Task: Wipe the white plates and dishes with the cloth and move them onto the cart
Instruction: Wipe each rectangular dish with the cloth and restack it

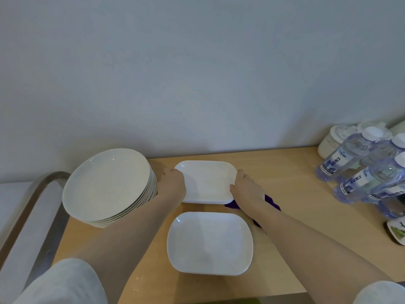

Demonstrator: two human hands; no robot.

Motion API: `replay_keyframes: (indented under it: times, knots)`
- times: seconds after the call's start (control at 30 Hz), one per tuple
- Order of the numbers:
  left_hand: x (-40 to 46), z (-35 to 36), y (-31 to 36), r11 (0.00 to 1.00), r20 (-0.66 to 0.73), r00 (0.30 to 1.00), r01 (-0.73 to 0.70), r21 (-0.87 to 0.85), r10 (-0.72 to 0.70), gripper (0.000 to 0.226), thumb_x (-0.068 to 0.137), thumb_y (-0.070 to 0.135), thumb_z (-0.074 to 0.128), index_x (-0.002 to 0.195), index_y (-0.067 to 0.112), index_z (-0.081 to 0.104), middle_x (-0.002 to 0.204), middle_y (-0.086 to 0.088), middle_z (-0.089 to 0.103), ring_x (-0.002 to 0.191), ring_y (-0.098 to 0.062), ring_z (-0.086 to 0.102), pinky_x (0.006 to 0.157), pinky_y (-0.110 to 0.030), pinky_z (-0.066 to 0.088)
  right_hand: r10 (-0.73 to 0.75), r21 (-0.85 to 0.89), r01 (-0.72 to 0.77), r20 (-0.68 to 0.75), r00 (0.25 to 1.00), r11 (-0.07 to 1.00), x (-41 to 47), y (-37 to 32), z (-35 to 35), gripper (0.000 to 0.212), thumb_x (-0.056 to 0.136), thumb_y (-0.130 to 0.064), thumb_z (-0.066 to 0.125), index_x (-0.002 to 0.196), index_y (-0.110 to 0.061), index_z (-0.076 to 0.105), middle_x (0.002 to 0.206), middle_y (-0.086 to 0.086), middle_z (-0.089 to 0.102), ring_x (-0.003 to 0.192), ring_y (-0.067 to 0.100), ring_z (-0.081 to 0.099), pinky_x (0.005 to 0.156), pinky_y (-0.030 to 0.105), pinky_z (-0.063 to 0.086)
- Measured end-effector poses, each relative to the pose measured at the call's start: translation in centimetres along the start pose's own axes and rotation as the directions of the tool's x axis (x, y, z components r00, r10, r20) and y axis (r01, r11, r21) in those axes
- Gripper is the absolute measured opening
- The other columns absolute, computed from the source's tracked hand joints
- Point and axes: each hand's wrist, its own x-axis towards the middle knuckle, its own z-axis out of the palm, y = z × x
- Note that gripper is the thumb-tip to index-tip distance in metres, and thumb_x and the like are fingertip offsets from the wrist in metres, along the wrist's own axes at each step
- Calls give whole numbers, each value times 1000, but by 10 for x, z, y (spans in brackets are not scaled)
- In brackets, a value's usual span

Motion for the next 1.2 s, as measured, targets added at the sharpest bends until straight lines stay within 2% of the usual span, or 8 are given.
replay_keyframes:
  times: [0.1, 0.4, 0.6, 0.77, 0.83, 0.93, 1.03, 1.2]
  knots:
    - [4, 2, 2, 999, -13, 1000, 20, -41, -20, 34, 93, 5, 39, 126, -2, 42, 125, -19, 45, 107, -26, 49, 86, -26, 44, 28, 22, -29, 38, 999, 999, 2, 2, -3, 30, 98, -22, 40, 125, -9, 33, 113, 7, 58, 88, 29, 61, 69, 36, 49]
    - [5, -4, 8, 991, 21, 994, 105, -82, -104, 31, 91, 7, 40, 121, -1, 45, 120, -19, 50, 110, -28, 47, 79, -25, 36, 72, -52, -70, 48, 996, 996, 3, -3, -4, 38, 93, -14, 49, 127, -10, 31, 111, 6, 58, 83, 26, 61, 63, 31, 45]
    - [-1, -14, 11, 987, -58, 995, 68, -148, -77, 29, 91, 5, 37, 118, -1, 46, 119, -16, 50, 108, -29, 45, 82, -26, 36, 58, 41, -58, -9, 998, 997, -4, 6, -9, 30, 97, -22, 42, 124, -11, 35, 109, 7, 59, 77, 26, 54, 57, 29, 39]
    - [-16, -13, 7, 998, -78, 997, 7, -59, -12, 32, 92, 6, 40, 122, -2, 48, 126, -21, 45, 115, -36, 45, 90, -35, 40, 8, 200, 10, -90, 996, 980, -23, 19, -12, 31, 94, -24, 42, 124, -16, 38, 97, 6, 63, 77, 25, 56, 57, 32, 42]
    - [-24, -10, 3, 994, -116, 993, -18, -104, 6, 27, 94, 6, 38, 116, -2, 49, 121, -17, 48, 111, -31, 44, 87, -30, 38, 0, 311, 46, -147, 989, 949, -35, 25, -10, 33, 92, -23, 44, 125, -20, 40, 87, 2, 62, 74, 23, 57, 53, 31, 41]
    - [-39, -7, 3, 982, -152, 988, -16, -187, -13, 27, 94, 8, 40, 117, -4, 45, 120, -19, 49, 111, -33, 46, 89, -35, 40, 18, 407, 63, -192, 981, 911, -50, 31, -10, 35, 90, -23, 45, 124, -23, 41, 74, -3, 58, 65, 18, 56, 47, 27, 37]
    - [-57, -8, 5, 968, -147, 987, 19, -252, -58, 32, 93, 10, 43, 122, -3, 44, 125, -23, 45, 113, -38, 48, 89, -42, 41, 15, 432, 68, -187, 982, 899, -67, 35, -10, 35, 88, -21, 47, 123, -22, 42, 72, -4, 57, 67, 21, 57, 53, 32, 46]
    - [-82, 6, -9, 985, -160, 986, -62, -162, 35, 23, 95, 9, 41, 112, -4, 47, 113, -18, 49, 105, -32, 51, 79, -31, 41, 45, 443, 32, -161, 986, 896, -97, 37, -4, 35, 89, -20, 48, 123, -23, 42, 74, -4, 56, 67, 21, 58, 56, 38, 49]
